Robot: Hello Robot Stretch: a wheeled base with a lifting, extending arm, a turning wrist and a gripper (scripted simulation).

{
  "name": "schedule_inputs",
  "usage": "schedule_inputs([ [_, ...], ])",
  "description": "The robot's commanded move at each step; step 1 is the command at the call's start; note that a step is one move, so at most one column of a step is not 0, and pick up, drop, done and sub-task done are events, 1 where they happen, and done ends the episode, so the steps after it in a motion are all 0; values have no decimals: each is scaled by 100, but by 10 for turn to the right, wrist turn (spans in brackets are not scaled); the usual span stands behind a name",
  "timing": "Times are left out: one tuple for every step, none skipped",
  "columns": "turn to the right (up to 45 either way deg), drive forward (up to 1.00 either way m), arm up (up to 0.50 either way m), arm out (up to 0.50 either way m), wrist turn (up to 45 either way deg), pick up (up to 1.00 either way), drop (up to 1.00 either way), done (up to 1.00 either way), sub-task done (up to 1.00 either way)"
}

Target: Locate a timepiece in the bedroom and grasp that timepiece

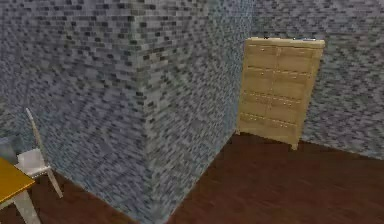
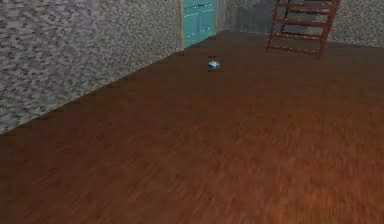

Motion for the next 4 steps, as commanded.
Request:
schedule_inputs([
  [-450,0,0,0,0,0,0,0,0],
  [-120,0,0,0,0,0,0,0,0],
  [0,45,0,0,0,0,0,0,0],
  [-450,0,0,0,0,0,0,0,0],
])
